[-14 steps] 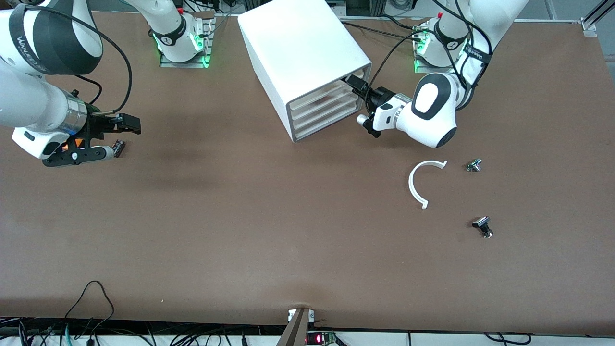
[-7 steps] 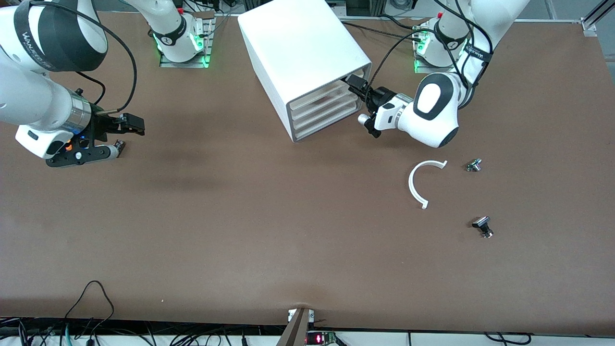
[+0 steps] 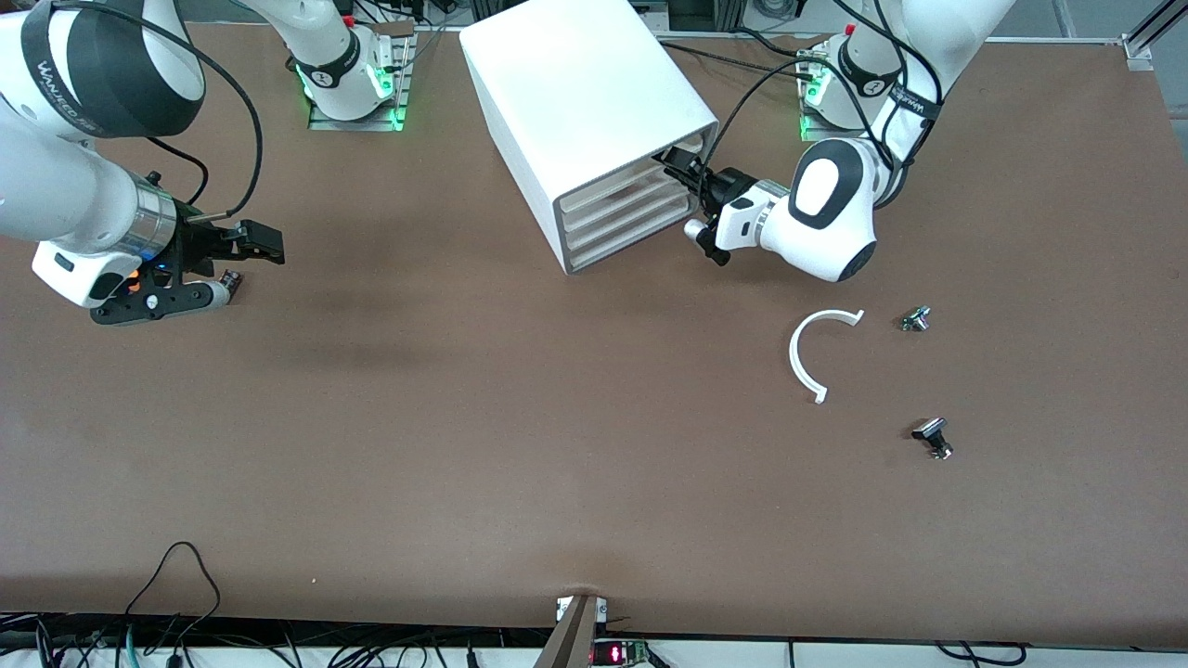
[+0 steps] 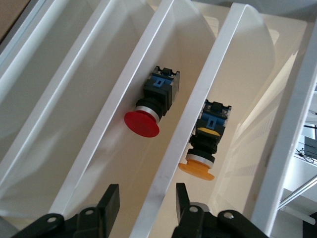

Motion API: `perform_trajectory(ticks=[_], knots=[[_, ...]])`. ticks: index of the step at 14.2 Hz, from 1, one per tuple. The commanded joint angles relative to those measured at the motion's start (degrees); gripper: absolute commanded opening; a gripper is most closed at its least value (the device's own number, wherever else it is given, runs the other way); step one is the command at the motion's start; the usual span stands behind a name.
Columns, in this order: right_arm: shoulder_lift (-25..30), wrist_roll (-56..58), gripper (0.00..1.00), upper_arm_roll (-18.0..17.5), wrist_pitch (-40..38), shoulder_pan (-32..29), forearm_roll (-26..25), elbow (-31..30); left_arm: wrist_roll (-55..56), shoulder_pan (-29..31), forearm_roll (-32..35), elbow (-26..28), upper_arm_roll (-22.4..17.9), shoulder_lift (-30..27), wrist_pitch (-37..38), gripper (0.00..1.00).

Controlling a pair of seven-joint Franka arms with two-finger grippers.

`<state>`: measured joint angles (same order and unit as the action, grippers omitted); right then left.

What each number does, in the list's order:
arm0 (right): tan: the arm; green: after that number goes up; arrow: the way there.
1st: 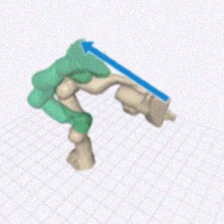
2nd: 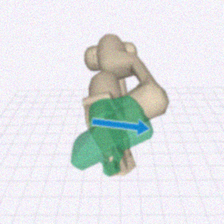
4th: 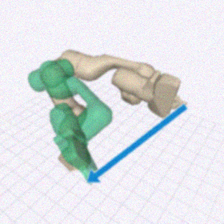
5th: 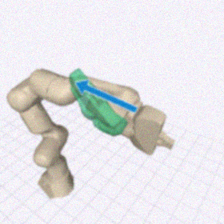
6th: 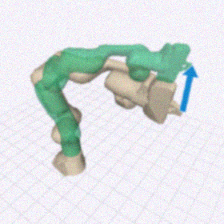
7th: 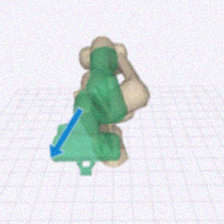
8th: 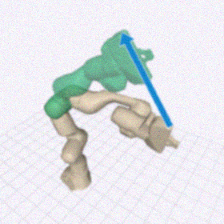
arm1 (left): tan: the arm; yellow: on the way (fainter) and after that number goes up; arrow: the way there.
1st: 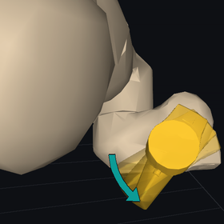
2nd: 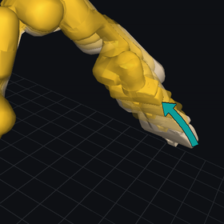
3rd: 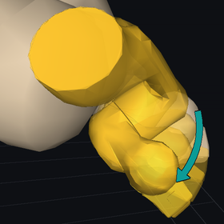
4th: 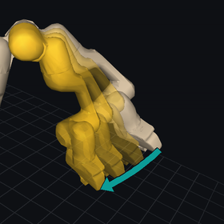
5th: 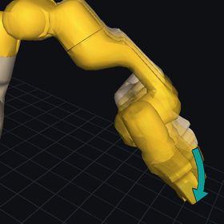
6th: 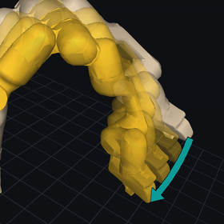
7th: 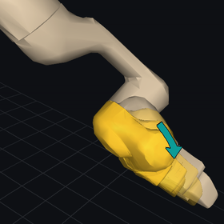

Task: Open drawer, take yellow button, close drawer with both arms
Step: 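Grasp the drawer handle with the left gripper and pull the drawer open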

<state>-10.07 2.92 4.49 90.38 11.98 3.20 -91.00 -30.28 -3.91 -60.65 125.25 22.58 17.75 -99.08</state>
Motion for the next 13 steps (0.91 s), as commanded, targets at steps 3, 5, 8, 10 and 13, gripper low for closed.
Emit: perform_trajectory(ticks=[3, 5, 8, 10, 13], knots=[[-0.7, 0.9, 1.0, 0.1, 0.9, -0.1, 1.1, 1.8, -1.6, -0.4, -1.4, 0.8, 0.6, -0.5, -0.7, 0.1], [-0.7, 3.5, 1.0, 0.0, 0.9, -0.3, 1.3, 2.7, -1.5, -0.4, -0.8, 0.6, 0.5, -0.6, -0.6, 0.0], [-0.8, 5.0, 1.0, 0.0, 2.2, -0.1, 1.3, 2.8, -1.4, 0.2, -0.5, 0.3, -0.1, -0.5, -1.3, 0.0], [-1.2, 5.2, 1.0, -0.1, 2.6, 0.1, 1.4, 2.9, -1.4, 0.5, -0.5, 0.3, -2.4, -0.5, -4.3, 0.0], [-1.8, 5.8, 1.0, -0.1, 4.4, 1.0, 1.3, 3.0, -1.5, 0.5, -0.5, -2.3, -7.2, -0.4, -9.5, 0.0]])
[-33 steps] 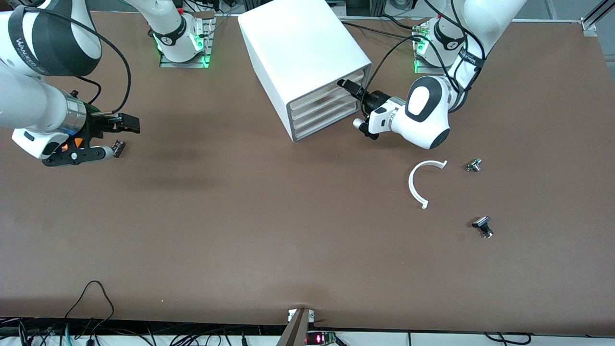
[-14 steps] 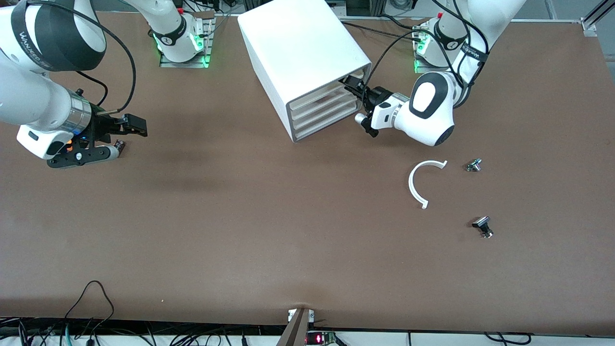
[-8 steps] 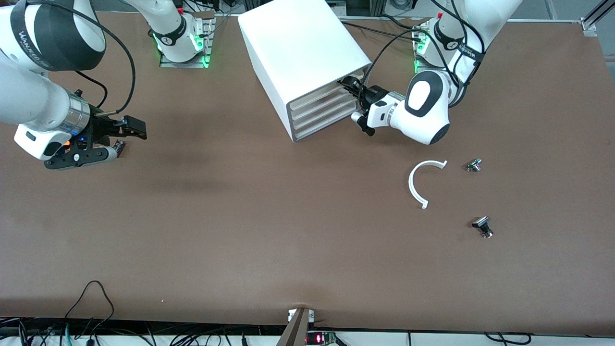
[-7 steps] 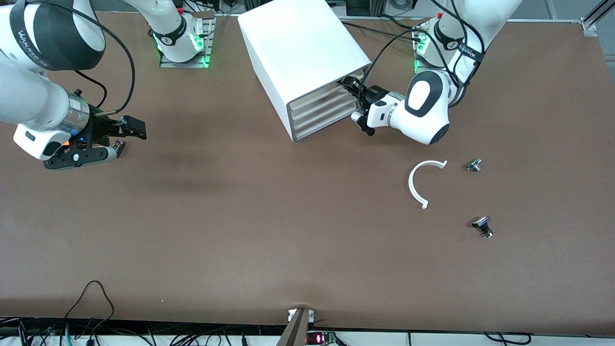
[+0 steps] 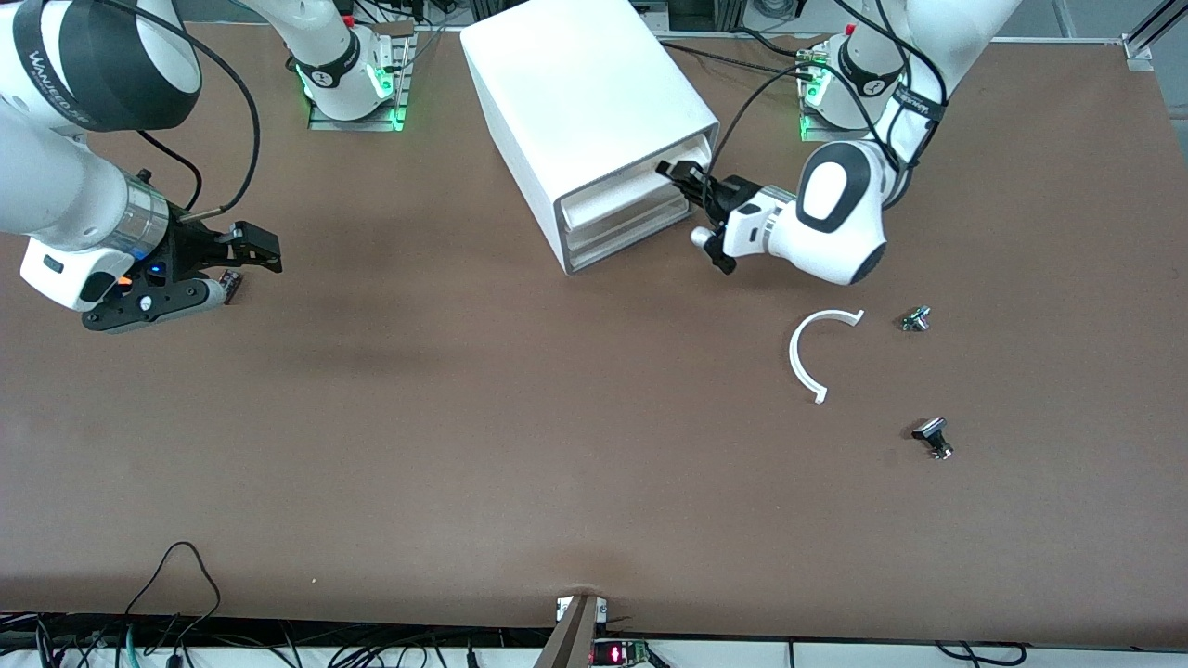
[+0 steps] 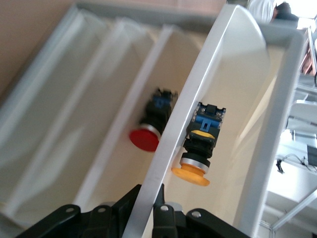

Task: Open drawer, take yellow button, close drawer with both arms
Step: 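Grasp the drawer handle with the left gripper and pull the drawer open, then release the drawer with the left gripper while the right gripper reaches inside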

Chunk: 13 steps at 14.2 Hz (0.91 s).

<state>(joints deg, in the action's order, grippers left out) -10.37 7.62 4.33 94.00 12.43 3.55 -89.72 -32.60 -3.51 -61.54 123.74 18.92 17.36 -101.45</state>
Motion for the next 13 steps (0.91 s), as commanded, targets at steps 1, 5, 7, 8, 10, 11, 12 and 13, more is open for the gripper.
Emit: perform_trajectory(ticks=[1, 5, 7, 8, 10, 11, 12, 13], knots=[[-2.0, 2.0, 1.0, 0.1, 1.2, 1.4, 0.8, 1.7, 0.9, 0.1, 0.4, -1.7, -4.8, 0.0, -9.1, 0.0], [-4.7, 5.4, 1.0, 0.2, 5.1, 3.4, 0.8, 4.1, 1.3, 0.4, 0.5, -4.4, -8.3, 0.9, -11.0, 0.0], [-5.7, 5.6, 1.0, 0.1, 6.4, 4.4, 0.8, 4.7, 1.4, 0.5, 0.5, -4.7, -9.3, 0.9, -11.0, 0.0], [-6.5, 5.6, 1.0, 0.1, 6.5, 5.5, 0.8, 5.8, 1.4, 0.5, 0.5, -5.5, -9.9, 0.9, -11.0, 0.0], [-7.6, 6.2, 1.0, 0.0, 6.5, 8.1, 1.2, 7.5, 1.2, 0.5, 0.4, -6.2, -10.7, 0.8, -11.0, 0.47], [-8.4, 7.4, 1.0, 0.0, 6.5, 9.4, 2.8, 9.1, 0.8, 0.8, 0.2, -6.2, -10.8, 0.7, -11.0, 0.99], [-9.5, 8.8, 1.0, 0.0, 6.5, 10.2, 5.0, 10.9, 0.8, 1.3, -0.2, -6.6, -10.7, 0.7, -11.0, 1.0], [-10.4, 10.6, 1.0, -0.2, 6.5, 10.8, 6.7, 12.5, 0.8, 1.3, -0.3, -7.4, -10.8, 0.7, -11.0, 1.0]])
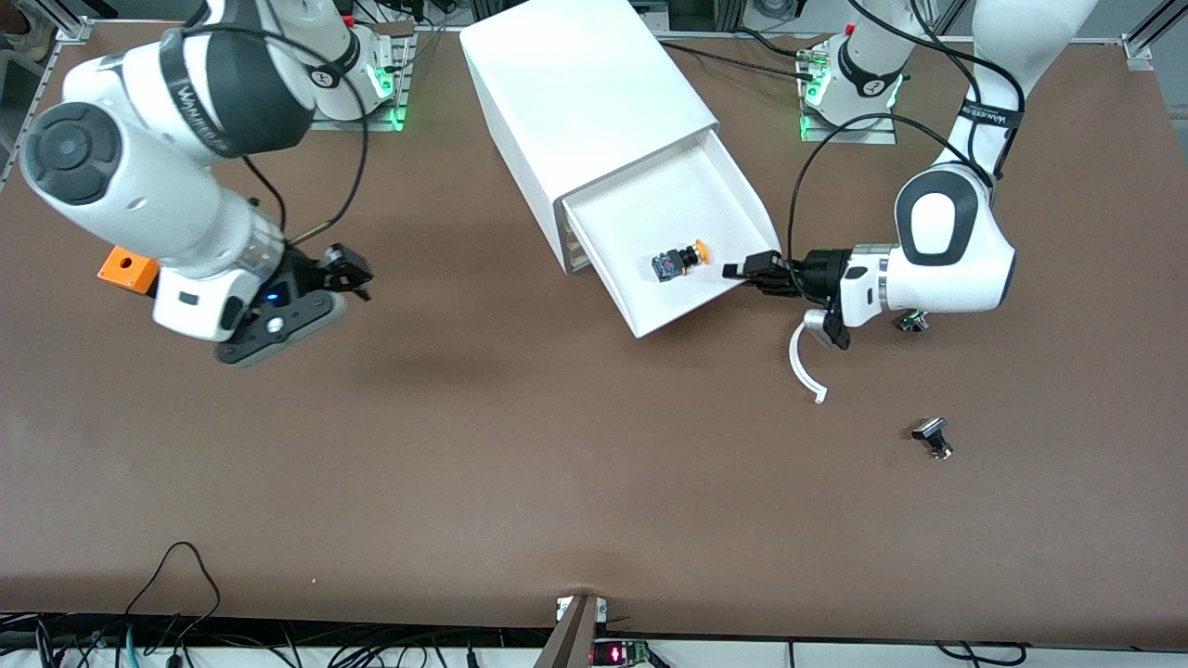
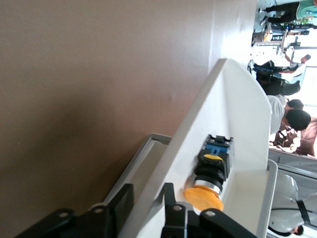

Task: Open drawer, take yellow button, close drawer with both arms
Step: 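Release the drawer with the left gripper while the right gripper reaches inside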

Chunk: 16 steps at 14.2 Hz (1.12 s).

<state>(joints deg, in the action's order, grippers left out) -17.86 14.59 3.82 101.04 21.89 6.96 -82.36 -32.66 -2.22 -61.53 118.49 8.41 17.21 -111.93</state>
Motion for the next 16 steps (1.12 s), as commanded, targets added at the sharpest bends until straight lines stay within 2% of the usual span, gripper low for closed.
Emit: perform_trajectory(ticks=[1, 3, 5, 7, 10, 13, 16], knots=[[-3.5, 5.5, 1.0, 0.0, -0.6, 1.9, 4.2, 6.4, 0.9, 0.1, -0.3, -2.9, -0.3, 0.7, -0.8, 1.0], [-4.2, 9.1, 1.0, -0.7, -0.6, 4.3, 4.4, 8.7, 1.0, 0.1, 0.1, -3.8, -0.2, 0.0, -6.1, 1.0], [-6.4, 15.5, 1.0, -3.1, -0.2, 5.3, 4.4, 11.7, 1.0, 0.0, 1.1, -5.4, -0.3, -0.2, -10.4, 1.0], [-8.7, 22.0, 1.0, -4.0, 1.4, 7.4, 4.2, 14.3, 1.1, 0.8, 8.8, -7.4, -0.4, -1.3, -10.5, 1.0], [-10.3, 29.9, 1.0, -4.0, 1.5, 11.4, 3.9, 15.7, 1.1, 1.4, 27.4, -12.4, -1.5, -4.1, -10.5, 1.0], [-10.3, 33.6, 1.0, -4.1, 0.9, 14.3, 3.9, 15.8, 1.4, 1.6, 35.8, -15.4, -3.4, -6.4, -9.5, 1.0], [-10.5, 40.5, 1.0, -4.7, 1.1, 17.2, 3.9, 15.8, 1.4, 1.8, 37.2, -16.8, -8.5, -9.3, -3.6, 1.0]])
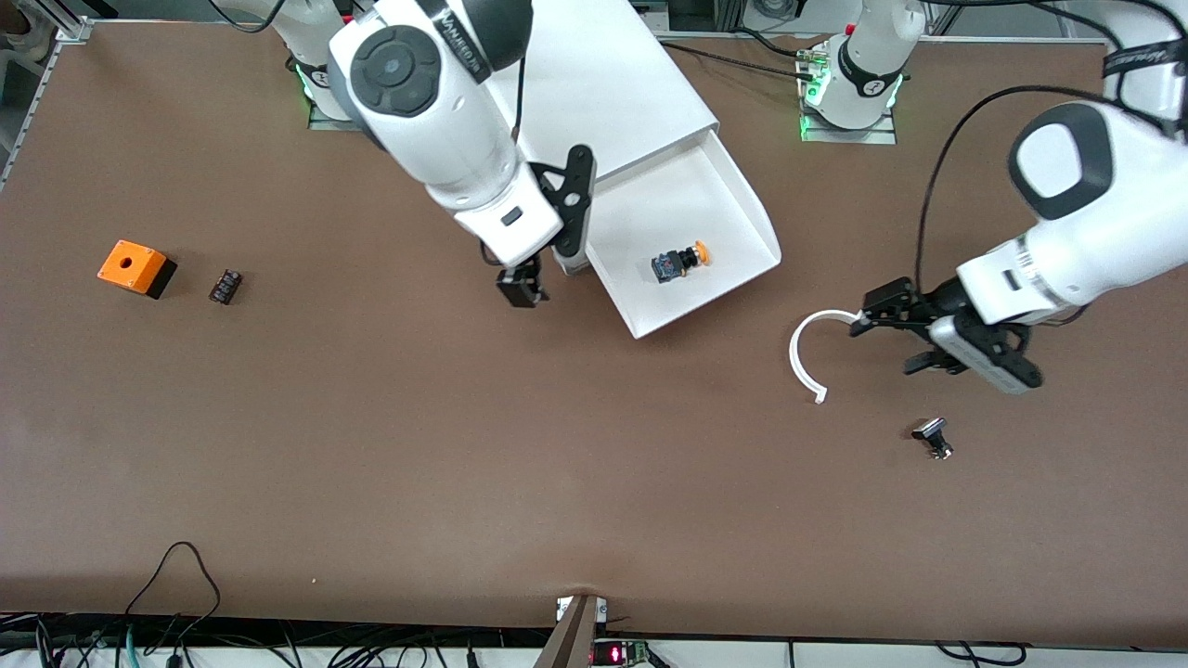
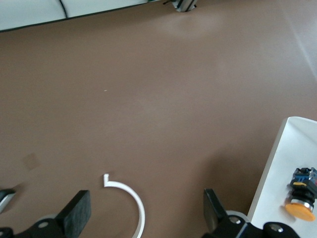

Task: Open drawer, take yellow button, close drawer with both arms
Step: 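Release the drawer with the left gripper while the right gripper reaches inside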

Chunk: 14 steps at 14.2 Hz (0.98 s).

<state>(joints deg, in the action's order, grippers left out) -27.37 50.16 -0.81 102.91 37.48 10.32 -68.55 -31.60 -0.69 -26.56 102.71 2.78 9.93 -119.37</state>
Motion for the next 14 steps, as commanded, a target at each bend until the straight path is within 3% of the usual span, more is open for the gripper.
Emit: perform_trajectory(ticks=[1, 7, 9, 11, 14], knots=[[-2.0, 7.7, 1.0, -0.1, -0.9, 2.6, 0.4, 2.6, 0.4, 0.2, 5.2, -1.9, -3.6, -2.6, 5.4, 1.0], [-5.8, 13.3, 1.0, 0.4, -2.7, 5.7, -1.9, 6.4, 8.8, 0.2, 22.8, -11.0, -4.4, -5.9, 19.6, 1.0], [-6.9, 13.7, 1.0, 0.5, -2.6, 7.1, -3.0, 6.4, 13.5, 0.1, 26.9, -11.3, -3.7, -7.5, 23.4, 1.0], [-8.8, 13.4, 1.0, 0.9, -1.3, 9.3, -3.6, 6.6, 19.1, 0.1, 29.3, -10.9, -3.7, -8.4, 27.2, 1.0], [-10.2, 13.4, 1.0, 5.6, 0.2, 14.0, -3.6, 6.6, 21.7, 0.2, 29.5, -10.8, -4.0, -8.1, 27.9, 1.0]])
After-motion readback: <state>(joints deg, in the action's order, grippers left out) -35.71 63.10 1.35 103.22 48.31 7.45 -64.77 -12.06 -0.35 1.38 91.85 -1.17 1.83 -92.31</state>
